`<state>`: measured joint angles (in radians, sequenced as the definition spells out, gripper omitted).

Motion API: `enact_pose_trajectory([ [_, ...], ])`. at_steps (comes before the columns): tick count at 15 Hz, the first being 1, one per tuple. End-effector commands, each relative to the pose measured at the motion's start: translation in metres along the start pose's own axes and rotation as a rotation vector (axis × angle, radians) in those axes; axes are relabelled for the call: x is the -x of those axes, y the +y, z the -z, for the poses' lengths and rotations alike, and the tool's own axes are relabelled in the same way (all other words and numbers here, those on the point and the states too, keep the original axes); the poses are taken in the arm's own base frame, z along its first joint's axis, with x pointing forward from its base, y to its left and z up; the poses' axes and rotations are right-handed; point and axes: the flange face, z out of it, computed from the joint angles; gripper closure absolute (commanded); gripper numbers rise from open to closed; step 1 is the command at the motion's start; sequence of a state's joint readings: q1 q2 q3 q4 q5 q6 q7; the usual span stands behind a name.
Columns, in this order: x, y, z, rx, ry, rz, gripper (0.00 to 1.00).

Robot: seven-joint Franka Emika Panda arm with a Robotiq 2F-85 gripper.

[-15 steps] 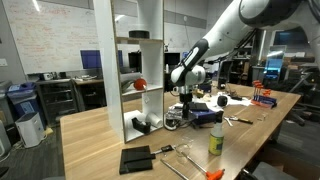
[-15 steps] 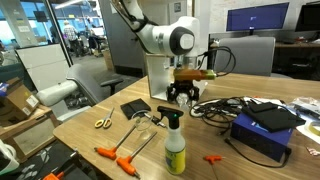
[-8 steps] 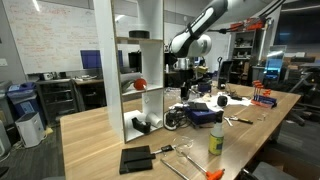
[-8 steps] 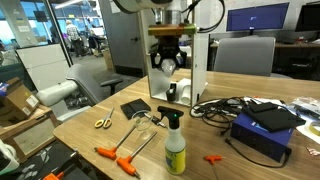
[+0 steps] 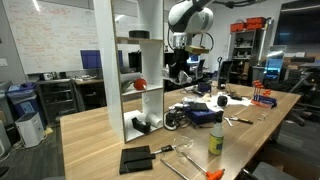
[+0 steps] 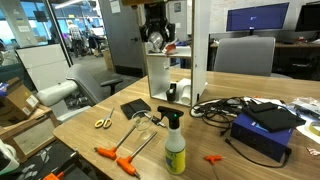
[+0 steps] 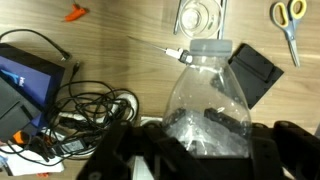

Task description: Place the water bottle on the middle shelf

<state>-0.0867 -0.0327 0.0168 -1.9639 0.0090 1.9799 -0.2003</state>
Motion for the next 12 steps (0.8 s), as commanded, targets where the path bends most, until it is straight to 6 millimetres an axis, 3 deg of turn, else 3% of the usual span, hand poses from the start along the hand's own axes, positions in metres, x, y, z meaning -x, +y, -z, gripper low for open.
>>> enact_pose_trajectory([
  [1, -0.022, -0.026, 0.025, 0.005, 0.114, -0.145, 0.87],
  [5, -0.046, -0.055, 0.029, 0.030, 0.210, -0.150, 0.87],
  [9, -0.074, -0.067, 0.006, 0.040, 0.242, -0.136, 0.87],
  [12, -0.100, -0.061, -0.020, 0.080, 0.270, -0.147, 0.87],
])
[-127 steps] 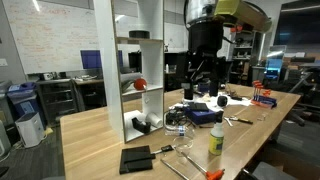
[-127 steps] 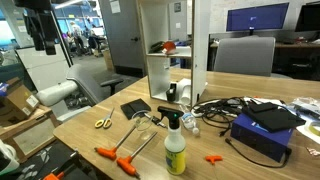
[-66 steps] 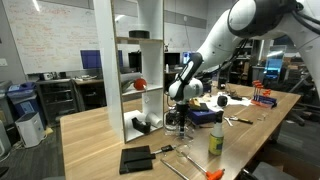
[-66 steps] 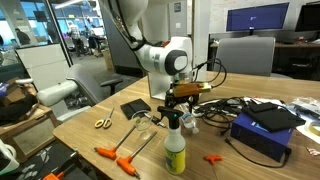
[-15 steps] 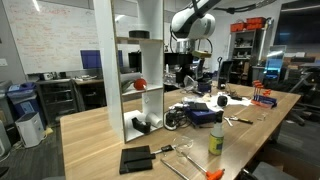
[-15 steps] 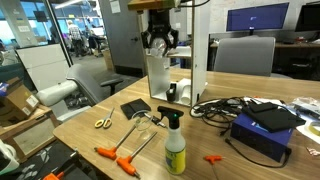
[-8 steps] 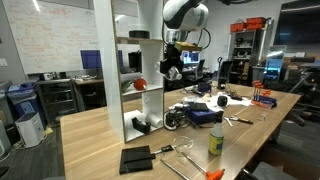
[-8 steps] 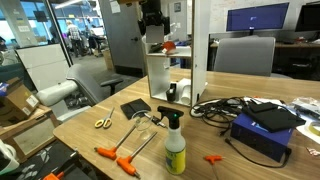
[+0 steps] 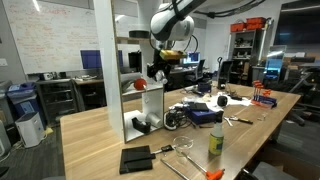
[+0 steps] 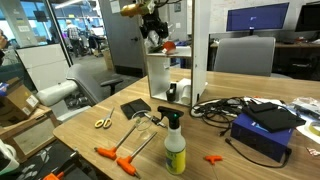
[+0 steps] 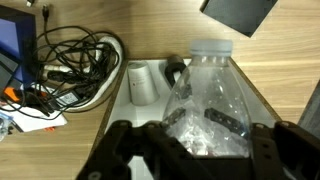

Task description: Place the water bottle on the middle shelf

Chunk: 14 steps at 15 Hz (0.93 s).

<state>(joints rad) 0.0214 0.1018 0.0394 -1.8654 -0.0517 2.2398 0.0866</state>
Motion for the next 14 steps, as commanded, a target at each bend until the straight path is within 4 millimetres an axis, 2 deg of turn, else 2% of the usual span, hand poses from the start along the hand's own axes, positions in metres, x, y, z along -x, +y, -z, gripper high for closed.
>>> enact_pose_trajectory([
  [1, -0.036, 0.002, -0.030, 0.063, 0.062, -0.021, 0.87],
  [2, -0.044, 0.006, -0.039, 0.078, 0.069, -0.023, 0.87],
  [5, -0.068, 0.017, -0.049, 0.115, 0.093, -0.038, 0.87],
  [10, -0.098, 0.035, -0.043, 0.141, 0.141, -0.059, 0.87],
  [14, -0.108, 0.039, -0.037, 0.132, 0.203, -0.136, 0.87],
])
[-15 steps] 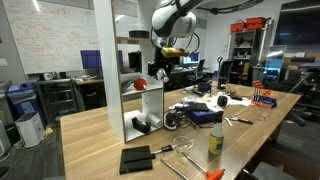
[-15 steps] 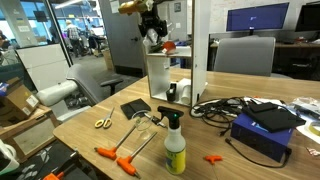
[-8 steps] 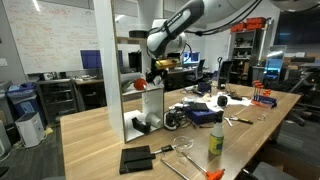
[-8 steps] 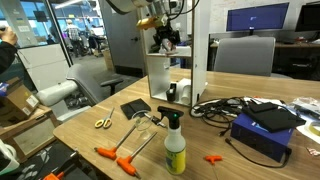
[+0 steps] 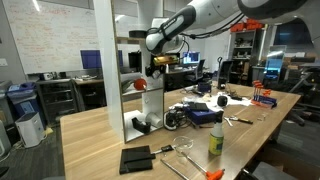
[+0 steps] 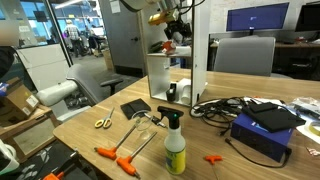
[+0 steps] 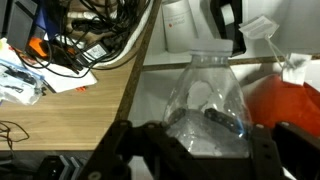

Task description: Place the water bottle on the middle shelf

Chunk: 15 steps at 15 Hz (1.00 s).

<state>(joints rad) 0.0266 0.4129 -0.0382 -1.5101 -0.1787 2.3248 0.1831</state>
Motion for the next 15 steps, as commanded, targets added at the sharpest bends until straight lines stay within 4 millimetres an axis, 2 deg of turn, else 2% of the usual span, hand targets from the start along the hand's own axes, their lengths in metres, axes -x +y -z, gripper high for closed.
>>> enact_pose_trajectory([
  [1, -0.016, -0.004, 0.004, 0.012, 0.071, -0.094, 0.87],
  [8, -0.019, -0.019, -0.022, 0.031, 0.075, -0.222, 0.88],
  [9, -0.019, -0.020, -0.027, 0.039, 0.061, -0.233, 0.62],
  [10, -0.018, -0.021, -0.030, 0.043, 0.056, -0.238, 0.61],
  [11, -0.019, -0.021, -0.033, 0.046, 0.050, -0.245, 0.56],
  [15, -0.019, -0.019, -0.038, 0.054, 0.036, -0.258, 0.17],
])
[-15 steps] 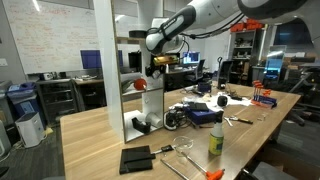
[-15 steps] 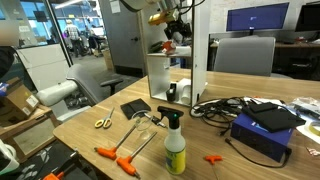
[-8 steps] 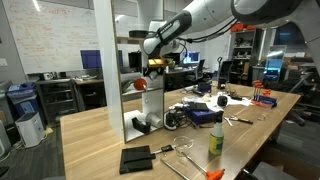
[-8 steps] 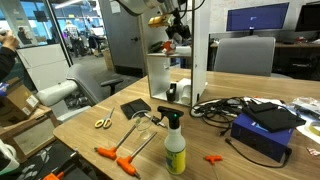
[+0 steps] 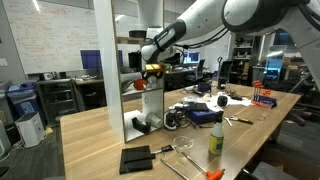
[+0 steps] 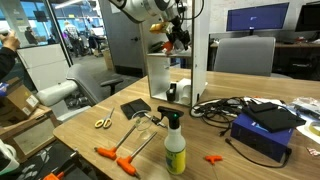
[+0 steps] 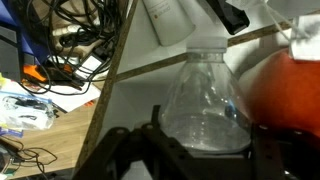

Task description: Place the water bottle on the middle shelf

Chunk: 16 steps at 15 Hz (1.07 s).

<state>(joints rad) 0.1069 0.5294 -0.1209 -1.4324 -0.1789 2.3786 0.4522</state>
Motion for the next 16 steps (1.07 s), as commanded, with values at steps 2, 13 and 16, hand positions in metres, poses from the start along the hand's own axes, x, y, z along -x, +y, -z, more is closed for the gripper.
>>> enact_pose_trajectory([
  [2, -0.011, -0.001, 0.002, 0.037, 0.006, -0.023, 0.00],
  [13, -0.013, 0.000, 0.039, 0.124, -0.095, 0.009, 0.00],
  [16, -0.010, 0.004, 0.057, 0.163, -0.122, 0.020, 0.00],
])
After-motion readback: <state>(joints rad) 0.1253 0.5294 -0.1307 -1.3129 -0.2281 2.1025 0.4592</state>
